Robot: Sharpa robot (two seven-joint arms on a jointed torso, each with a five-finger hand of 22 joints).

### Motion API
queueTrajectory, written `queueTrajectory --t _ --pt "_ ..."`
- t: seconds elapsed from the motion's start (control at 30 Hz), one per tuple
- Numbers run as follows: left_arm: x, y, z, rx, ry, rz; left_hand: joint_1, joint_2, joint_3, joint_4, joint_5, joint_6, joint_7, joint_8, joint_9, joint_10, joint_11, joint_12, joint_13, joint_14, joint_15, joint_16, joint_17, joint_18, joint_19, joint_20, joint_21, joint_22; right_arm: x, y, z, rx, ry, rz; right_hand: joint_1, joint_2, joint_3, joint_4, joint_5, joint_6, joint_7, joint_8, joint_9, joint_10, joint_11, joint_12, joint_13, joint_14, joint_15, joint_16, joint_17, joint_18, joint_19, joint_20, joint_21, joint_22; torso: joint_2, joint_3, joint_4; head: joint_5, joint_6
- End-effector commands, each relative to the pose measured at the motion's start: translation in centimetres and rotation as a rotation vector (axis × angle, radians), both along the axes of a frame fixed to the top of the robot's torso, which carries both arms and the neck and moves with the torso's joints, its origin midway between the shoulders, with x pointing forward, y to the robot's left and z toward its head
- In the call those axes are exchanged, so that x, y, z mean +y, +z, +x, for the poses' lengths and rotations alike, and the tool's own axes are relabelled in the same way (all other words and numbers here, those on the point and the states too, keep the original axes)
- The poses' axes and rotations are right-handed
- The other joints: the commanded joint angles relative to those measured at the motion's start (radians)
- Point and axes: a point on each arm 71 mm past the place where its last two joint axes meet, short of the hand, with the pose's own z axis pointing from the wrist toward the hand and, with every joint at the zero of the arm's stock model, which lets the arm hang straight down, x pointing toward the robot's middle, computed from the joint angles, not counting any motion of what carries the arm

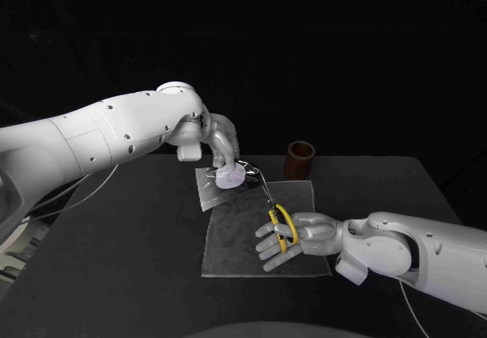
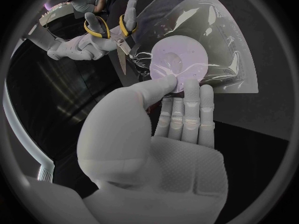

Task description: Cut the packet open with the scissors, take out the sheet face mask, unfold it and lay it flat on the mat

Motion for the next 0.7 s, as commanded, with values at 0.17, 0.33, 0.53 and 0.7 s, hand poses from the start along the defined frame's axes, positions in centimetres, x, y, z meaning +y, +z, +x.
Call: queueTrajectory --t 0.17,0.33,0.53,0.7 --pt "-0.34 -0.11 -0.26 0.012 -0.035 0.015 -0.003 0.011 0.006 -0.002 0.003 0.008 0.003 0.006 0.002 0.101 -0.035 0.005 0.049 -0.001 -0.009 0.007 -0.002 0.015 0.003 -0.002 0.006 0.001 0.14 0.12 0.05 -0.016 0.006 0.004 0.001 0.003 0.006 0.002 -0.004 0.000 0.149 0.006 -0.002 0.019 0.014 0.003 -0.001 0.009 0.015 0.001 -0.001 0.014 -0.012 0.000 -0.003 -0.002 0.000 -0.0003 0.0011 -0.001 0.000" --pt "-0.48 -0.13 -0.29 0.013 -0.036 0.016 -0.004 0.010 0.006 -0.002 0.003 0.008 0.003 0.006 0.002 0.101 -0.035 0.005 0.049 -0.001 -0.009 0.007 -0.002 0.015 0.003 -0.002 0.006 0.001 0.23 0.09 0.07 -0.017 0.010 0.001 0.001 0.003 0.006 0.002 -0.004 0.000 0.149 0.006 -0.002 0.019 0.014 0.003 -0.002 0.008 0.015 0.001 -0.001 0.014 -0.014 0.001 -0.004 -0.003 0.000 -0.0008 0.0014 -0.001 -0.002" --pt "-0.51 -0.14 -0.24 0.015 -0.029 0.012 -0.004 0.011 0.007 -0.002 0.003 0.008 0.003 0.006 0.003 0.101 -0.035 0.006 0.049 -0.001 -0.008 0.008 -0.002 0.015 0.004 -0.002 0.006 0.001 0.38 0.05 0.08 -0.019 0.016 -0.002 0.001 0.003 0.006 0.002 -0.004 0.000 0.149 0.007 -0.002 0.019 0.015 0.003 -0.002 0.008 0.015 0.001 -0.001 0.014 -0.016 0.001 -0.004 -0.003 0.000 -0.0009 0.0007 -0.001 -0.002" --pt "-0.46 -0.14 -0.20 0.017 -0.020 0.009 -0.005 0.011 0.007 -0.002 0.003 0.008 0.003 0.006 0.003 0.101 -0.035 0.006 0.049 0.000 -0.008 0.008 -0.002 0.015 0.004 -0.002 0.007 0.001 0.51 0.04 0.07 -0.014 0.020 0.001 0.001 0.002 0.006 0.002 -0.004 0.000 0.149 0.008 -0.003 0.019 0.015 0.003 -0.002 0.006 0.016 0.000 -0.001 0.014 -0.020 0.001 -0.006 -0.004 0.000 -0.0002 0.0007 0.000 -0.003"
